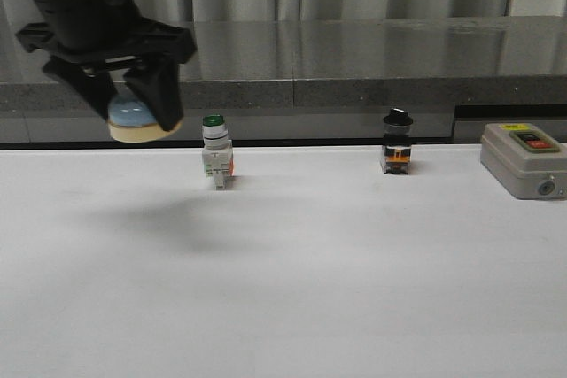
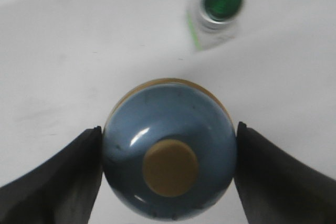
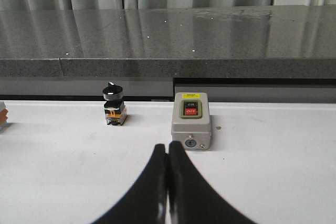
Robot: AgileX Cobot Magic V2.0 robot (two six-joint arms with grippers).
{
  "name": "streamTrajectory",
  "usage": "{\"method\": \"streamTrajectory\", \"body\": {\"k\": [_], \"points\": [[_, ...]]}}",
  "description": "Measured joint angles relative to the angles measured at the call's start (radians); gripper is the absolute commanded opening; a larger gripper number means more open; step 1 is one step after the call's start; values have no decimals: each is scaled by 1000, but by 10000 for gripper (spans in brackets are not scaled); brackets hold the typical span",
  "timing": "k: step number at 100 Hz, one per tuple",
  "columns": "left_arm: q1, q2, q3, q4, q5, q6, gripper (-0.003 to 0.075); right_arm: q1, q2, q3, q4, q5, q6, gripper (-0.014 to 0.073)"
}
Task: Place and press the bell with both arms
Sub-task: 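Lift the bell with the left gripper and carry it toward the table center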
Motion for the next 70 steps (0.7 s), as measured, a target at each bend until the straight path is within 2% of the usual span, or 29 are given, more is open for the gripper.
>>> {"method": "streamTrajectory", "body": {"k": [36,70], "points": [[-261,79,0,-12,-34,0,352,0,0,0,0,0,0,-64],[-352,187,0,-12,-87,2,352,0,0,0,0,0,0,-64]]}}
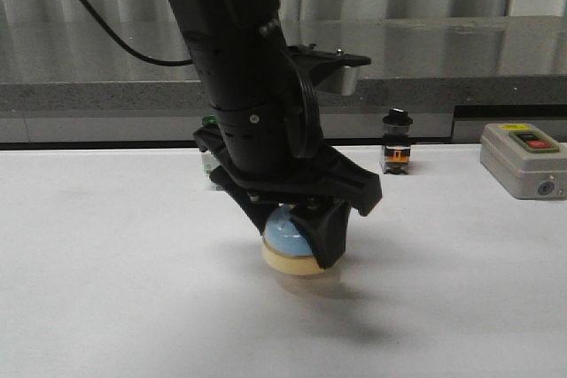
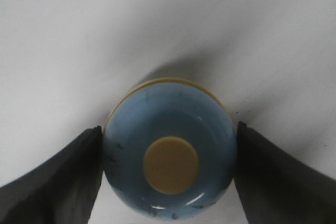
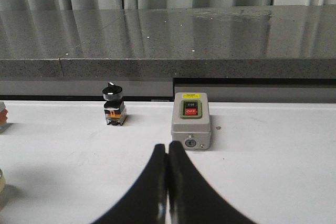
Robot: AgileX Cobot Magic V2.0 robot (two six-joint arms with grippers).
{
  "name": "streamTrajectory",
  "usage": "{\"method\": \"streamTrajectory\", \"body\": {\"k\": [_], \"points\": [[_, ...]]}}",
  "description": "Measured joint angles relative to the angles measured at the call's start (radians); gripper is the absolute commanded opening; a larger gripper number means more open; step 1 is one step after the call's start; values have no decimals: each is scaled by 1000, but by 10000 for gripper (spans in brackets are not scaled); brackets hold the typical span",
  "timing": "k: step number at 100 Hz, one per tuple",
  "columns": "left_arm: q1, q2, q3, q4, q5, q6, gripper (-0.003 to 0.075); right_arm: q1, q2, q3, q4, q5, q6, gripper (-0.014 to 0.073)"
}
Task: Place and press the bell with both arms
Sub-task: 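Lift the bell with the left gripper and carry it toward the table center, then open the left gripper to release the bell and withdraw upward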
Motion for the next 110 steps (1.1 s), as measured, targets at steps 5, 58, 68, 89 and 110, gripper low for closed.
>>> {"method": "streamTrajectory", "body": {"k": [5,58,68,89,110], "points": [[-5,10,0,-5,-1,0,353,0,0,0,0,0,0,-64],[-6,35,0,-17,-5,0,585,0,0,0,0,0,0,-64],[-6,35,0,-20,-6,0,589,0,0,0,0,0,0,-64],[-6,33,0,-21,-6,0,588,0,0,0,0,0,0,-64],[-4,-58,0,-21,-6,0,588,0,0,0,0,0,0,-64]]}}
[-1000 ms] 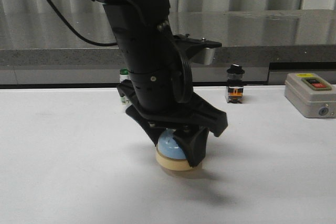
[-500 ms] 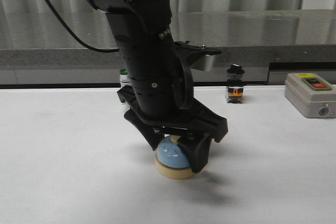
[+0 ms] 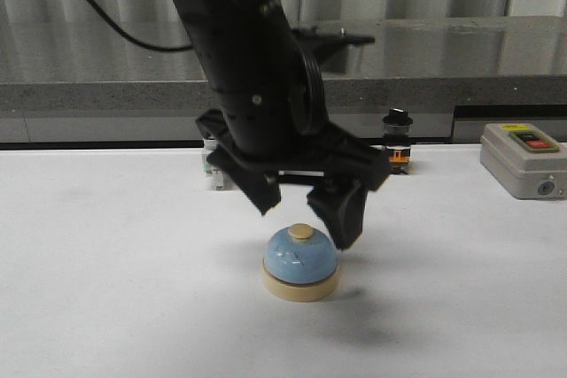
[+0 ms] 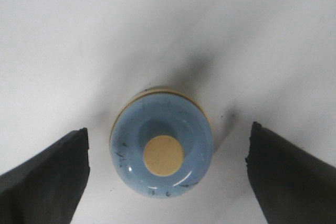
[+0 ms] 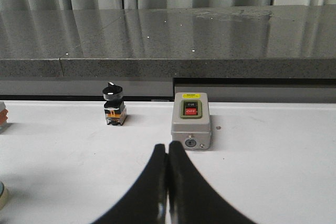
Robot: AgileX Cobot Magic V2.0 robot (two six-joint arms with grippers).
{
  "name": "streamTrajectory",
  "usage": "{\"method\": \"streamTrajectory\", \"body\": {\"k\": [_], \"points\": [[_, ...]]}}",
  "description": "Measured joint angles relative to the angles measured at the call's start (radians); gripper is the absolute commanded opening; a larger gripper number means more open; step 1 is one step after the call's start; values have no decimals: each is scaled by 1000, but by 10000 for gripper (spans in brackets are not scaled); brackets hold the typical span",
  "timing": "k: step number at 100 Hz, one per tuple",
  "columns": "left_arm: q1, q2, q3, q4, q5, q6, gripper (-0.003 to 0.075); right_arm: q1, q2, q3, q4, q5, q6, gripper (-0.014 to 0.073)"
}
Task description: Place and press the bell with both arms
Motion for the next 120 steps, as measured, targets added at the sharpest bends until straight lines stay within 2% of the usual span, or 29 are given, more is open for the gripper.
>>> {"method": "streamTrajectory", "body": {"k": [19,39,71,94,106,120], "points": [[61,-183,67,-2,0,-2,588,0,0,0,0,0,0,-64],[214,-402,241,-2,-23,-2,588,0,0,0,0,0,0,-64],[513,-788,515,-12,-195,-4,588,0,0,0,0,0,0,-64],[626,-1032,689,-16,-308,-5,582,0,0,0,0,0,0,-64],[642,-1143,767,-16,-335,-5,538,0,0,0,0,0,0,-64],[642,-1258,842,-18,-338,-5,417,0,0,0,0,0,0,-64]]}}
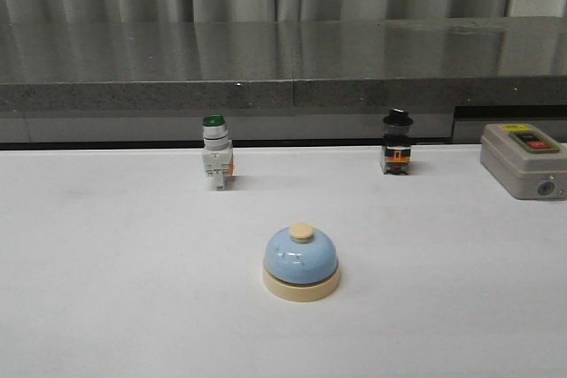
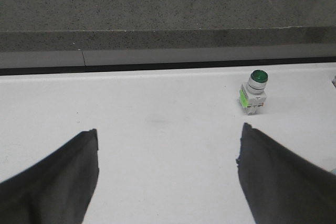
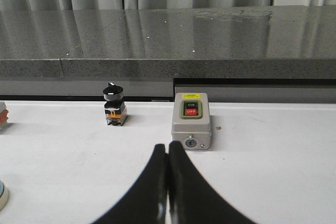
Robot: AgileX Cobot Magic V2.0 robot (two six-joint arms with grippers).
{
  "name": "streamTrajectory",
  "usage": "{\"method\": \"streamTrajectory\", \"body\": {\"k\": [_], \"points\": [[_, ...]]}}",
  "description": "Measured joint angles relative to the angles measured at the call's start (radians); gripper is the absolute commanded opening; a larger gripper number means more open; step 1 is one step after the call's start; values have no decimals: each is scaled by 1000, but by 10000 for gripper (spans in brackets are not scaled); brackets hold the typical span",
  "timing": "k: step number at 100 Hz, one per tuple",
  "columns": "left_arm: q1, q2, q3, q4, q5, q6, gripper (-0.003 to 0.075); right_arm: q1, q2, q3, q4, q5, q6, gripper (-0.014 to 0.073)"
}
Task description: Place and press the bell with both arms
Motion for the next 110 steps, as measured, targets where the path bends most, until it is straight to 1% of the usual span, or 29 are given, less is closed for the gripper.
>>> {"method": "streamTrajectory", "body": {"k": [12,24,30,95,110], "points": [[0,-78,47,0,0,0,255,0,0,0,0,0,0,-64],[0,-128,66,0,0,0,58,0,0,0,0,0,4,-64],[0,-138,67,0,0,0,-20,0,0,0,0,0,4,-64],[0,-143,69,0,-6,0,-21,0,0,0,0,0,2,-64],[0,-143,69,0,-36,0,-21,0,0,0,0,0,2,-64]]}}
